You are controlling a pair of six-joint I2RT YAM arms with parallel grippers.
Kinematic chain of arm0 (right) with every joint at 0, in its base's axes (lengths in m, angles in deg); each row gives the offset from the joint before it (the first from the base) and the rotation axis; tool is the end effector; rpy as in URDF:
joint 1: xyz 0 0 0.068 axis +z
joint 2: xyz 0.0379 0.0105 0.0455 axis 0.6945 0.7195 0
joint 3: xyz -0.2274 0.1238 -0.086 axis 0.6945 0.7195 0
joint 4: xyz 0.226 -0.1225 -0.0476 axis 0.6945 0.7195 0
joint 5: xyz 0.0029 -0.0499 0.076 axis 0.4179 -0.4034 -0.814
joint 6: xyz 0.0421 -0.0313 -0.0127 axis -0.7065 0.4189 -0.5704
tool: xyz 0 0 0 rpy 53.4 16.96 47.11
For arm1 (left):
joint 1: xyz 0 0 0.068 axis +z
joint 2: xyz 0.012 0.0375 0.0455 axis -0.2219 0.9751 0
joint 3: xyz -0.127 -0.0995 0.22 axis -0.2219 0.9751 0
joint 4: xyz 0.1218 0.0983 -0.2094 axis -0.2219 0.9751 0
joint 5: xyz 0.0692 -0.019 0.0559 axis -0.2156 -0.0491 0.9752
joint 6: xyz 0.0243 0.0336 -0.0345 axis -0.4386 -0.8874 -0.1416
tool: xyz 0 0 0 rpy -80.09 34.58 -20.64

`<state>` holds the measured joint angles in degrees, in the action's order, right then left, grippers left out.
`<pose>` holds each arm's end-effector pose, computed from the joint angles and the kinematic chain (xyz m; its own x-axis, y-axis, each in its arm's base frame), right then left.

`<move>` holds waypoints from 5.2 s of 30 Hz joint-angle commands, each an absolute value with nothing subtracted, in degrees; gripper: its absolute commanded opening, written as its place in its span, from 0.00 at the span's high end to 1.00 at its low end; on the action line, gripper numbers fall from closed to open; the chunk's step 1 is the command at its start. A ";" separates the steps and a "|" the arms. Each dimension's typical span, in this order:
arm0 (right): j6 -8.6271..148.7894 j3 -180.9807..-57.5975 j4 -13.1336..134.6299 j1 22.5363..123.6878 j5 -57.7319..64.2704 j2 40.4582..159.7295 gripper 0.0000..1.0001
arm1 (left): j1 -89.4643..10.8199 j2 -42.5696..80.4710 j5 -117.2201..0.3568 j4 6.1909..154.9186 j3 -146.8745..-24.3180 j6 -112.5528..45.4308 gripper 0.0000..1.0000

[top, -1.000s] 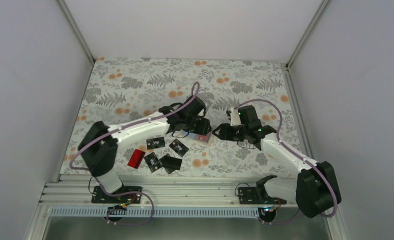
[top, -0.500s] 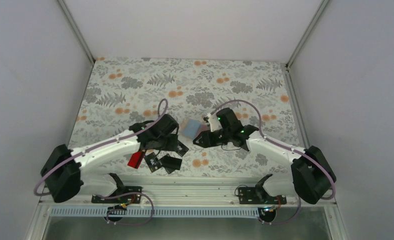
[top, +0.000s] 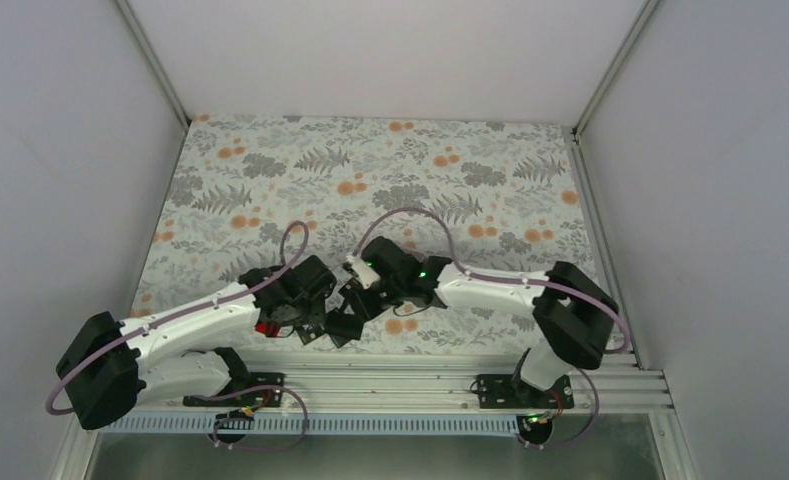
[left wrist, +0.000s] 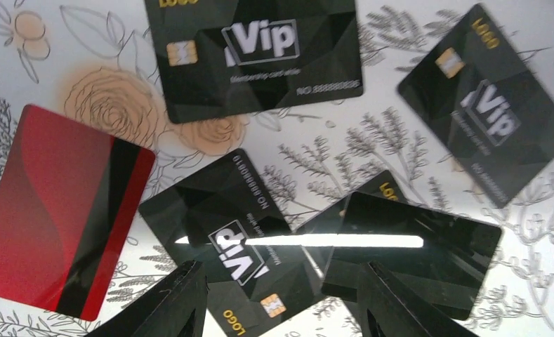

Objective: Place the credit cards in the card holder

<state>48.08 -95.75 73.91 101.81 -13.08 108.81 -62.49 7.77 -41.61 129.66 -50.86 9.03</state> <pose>0.1561 0.2751 0.1918 -0.8027 -0.4489 -0.3927 -0.5950 0.5576 0.5788 0.1215 -0.1348 0.1894 -0.9532 -0.1160 -0.2793 -0.0783 0.9867 -0.1426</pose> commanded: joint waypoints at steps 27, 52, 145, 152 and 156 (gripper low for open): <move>52.29 -92.18 74.59 107.44 -13.88 117.82 0.55 | -64.23 8.26 -46.24 122.75 -45.73 9.58 0.47; 27.28 -82.44 69.65 107.44 -14.76 103.96 0.54 | -65.11 17.40 -47.13 111.42 -50.28 1.47 0.50; -21.78 -71.24 36.61 116.38 7.11 106.45 0.70 | -69.85 17.47 -57.97 103.54 -42.86 0.37 0.54; -21.70 -70.49 39.52 114.81 8.90 103.93 0.76 | -69.79 17.89 -58.08 103.52 -43.32 0.20 0.54; -20.98 -70.54 38.90 114.36 8.70 104.39 0.77 | -69.78 18.37 -58.21 103.49 -43.70 0.10 0.54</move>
<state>-22.39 -70.35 40.84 115.51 4.54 105.18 -69.22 17.19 -55.78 101.36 -43.54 0.33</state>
